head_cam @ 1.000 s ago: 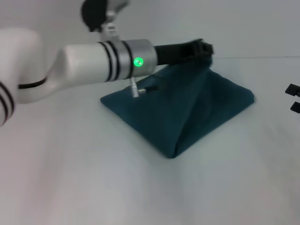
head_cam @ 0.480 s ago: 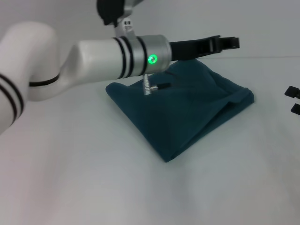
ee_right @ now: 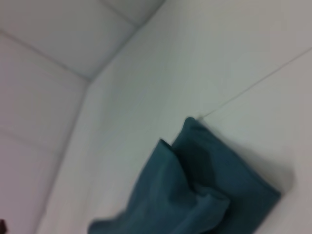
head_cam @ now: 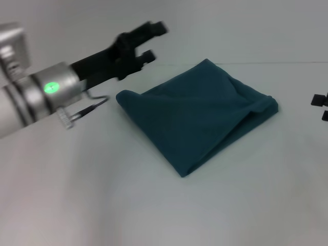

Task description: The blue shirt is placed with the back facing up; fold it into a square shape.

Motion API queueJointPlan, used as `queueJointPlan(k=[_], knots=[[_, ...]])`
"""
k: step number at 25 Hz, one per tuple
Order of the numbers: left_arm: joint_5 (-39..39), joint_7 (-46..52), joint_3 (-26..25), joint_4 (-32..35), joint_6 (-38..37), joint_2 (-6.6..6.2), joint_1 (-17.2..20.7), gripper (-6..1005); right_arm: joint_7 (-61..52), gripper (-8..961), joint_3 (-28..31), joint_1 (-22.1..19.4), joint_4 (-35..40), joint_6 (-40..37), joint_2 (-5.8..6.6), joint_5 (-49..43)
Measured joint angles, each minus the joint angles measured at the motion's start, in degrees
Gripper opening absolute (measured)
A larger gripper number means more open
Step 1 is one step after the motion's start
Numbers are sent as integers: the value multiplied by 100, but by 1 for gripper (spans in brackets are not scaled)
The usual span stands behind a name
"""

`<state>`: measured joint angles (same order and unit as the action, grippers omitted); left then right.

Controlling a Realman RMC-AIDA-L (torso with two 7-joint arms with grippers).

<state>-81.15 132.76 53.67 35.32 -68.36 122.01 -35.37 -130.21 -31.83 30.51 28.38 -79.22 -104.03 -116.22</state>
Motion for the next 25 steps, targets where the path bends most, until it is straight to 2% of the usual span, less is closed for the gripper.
queueJointPlan(k=[2, 4, 5, 7, 11, 16, 20, 25], knots=[[-21, 161, -169, -3, -427, -85, 232, 792, -239, 859, -6, 305, 135, -118, 134, -485], [-86, 234, -372, -3, -847, -125, 428, 840, -528, 858, -34, 594, 341, -172, 204, -959], [-317, 276, -594, -3, -1184, -135, 556, 863, -682, 858, -66, 754, 456, -190, 221, -1200], [-511, 307, -712, -4, -1333, -138, 604, 910, -964, 858, -176, 1051, 698, -190, 216, -1658], [-1242, 359, -1012, -13, -1812, -136, 721, 909, -1305, 858, -400, 1557, 943, -94, 92, -2386], [-1504, 308, -1126, -30, -2085, -64, 974, 908, -1671, 858, -894, 2044, 942, 342, -122, -2953], [-1508, 229, -1210, -13, -2106, -43, 1113, 908, -1748, 858, -1160, 2227, 872, 765, -269, -3085], [-1511, 175, -1299, -40, -2096, -34, 1165, 907, -1402, 857, -1138, 2230, 804, 1319, -503, -2743]])
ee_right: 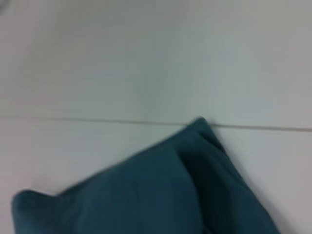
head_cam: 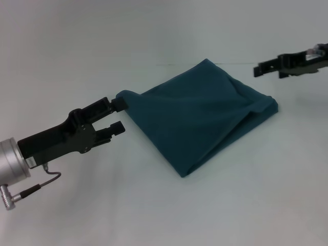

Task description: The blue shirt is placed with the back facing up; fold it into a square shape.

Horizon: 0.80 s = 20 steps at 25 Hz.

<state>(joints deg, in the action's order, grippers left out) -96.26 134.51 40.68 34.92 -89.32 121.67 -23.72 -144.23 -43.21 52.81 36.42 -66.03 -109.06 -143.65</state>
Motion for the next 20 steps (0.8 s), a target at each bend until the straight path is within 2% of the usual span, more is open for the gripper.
queueJointPlan(k=[2, 7, 11, 16, 20], knots=[[-1, -1, -1, -4, 25, 3, -7, 907, 181, 857, 7, -25, -155, 253, -75, 260], [-3, 1, -5, -26, 125, 9, -72, 906, 506, 857, -24, -32, -685, 908, -165, 741], [-9, 47, 8, -26, 152, -3, -103, 906, 557, 857, -40, -23, -716, 934, -217, 748], [-625, 509, 110, -30, 436, 0, -220, 906, 418, 857, -33, -28, -558, 532, -79, 772], [-935, 887, 437, -87, 883, 102, -432, 906, 219, 856, -19, 4, -419, 198, 57, 765]])
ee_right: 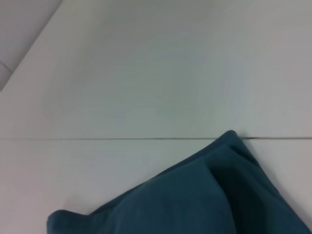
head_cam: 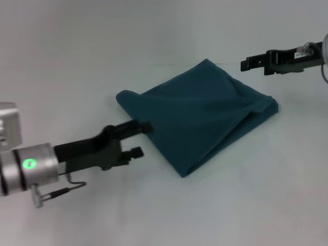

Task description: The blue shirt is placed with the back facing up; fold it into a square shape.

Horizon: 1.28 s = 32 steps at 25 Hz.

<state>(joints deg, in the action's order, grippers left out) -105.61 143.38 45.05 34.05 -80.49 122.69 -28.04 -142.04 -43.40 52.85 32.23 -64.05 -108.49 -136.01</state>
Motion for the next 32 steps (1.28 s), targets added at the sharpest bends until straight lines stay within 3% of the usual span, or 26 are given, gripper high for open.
queueJointPlan(k=[6, 16, 32], knots=[[-189, 308, 570, -308, 1074, 56, -454, 905, -212, 856, 36, -44, 285, -313, 73, 17], [-151, 296, 573, -458, 2379, 111, -853, 906, -226, 856, 137, -102, 322, -381, 108, 37], [-246, 261, 600, -611, 3786, 58, -1305, 905, -228, 855, 340, -158, 328, -529, 165, 43]])
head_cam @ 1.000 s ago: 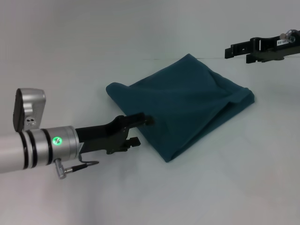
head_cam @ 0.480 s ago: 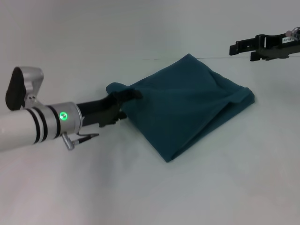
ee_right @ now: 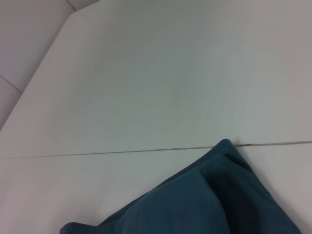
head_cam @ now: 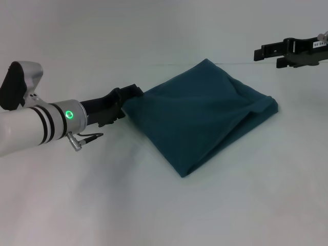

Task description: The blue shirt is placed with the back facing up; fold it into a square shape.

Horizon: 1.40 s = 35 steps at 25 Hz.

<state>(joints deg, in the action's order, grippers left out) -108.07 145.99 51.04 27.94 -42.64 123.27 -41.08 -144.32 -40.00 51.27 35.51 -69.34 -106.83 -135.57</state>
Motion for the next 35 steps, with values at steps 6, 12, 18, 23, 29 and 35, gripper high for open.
queueJointPlan(k=[6, 12, 18, 23, 29, 35], knots=[[-12, -123, 3, -347, 369, -9, -228, 907, 0, 855, 2, -10, -12, -10, 0, 5], [-13, -221, 2, -554, 624, -13, -391, 872, 0, 854, 9, -10, -29, -20, -3, 14], [-12, -280, 12, -786, 774, -33, -569, 836, 0, 854, 34, -16, -43, -20, -4, 14], [23, -427, -12, -581, 562, -10, -474, 807, 0, 854, 64, -30, -38, -18, -2, 14], [21, -427, 3, -571, 518, -9, -479, 618, 0, 853, 91, -32, -28, -27, 1, 14], [19, -427, 8, -534, 447, 2, -462, 337, 0, 853, 136, -34, -18, -38, 5, 18]])
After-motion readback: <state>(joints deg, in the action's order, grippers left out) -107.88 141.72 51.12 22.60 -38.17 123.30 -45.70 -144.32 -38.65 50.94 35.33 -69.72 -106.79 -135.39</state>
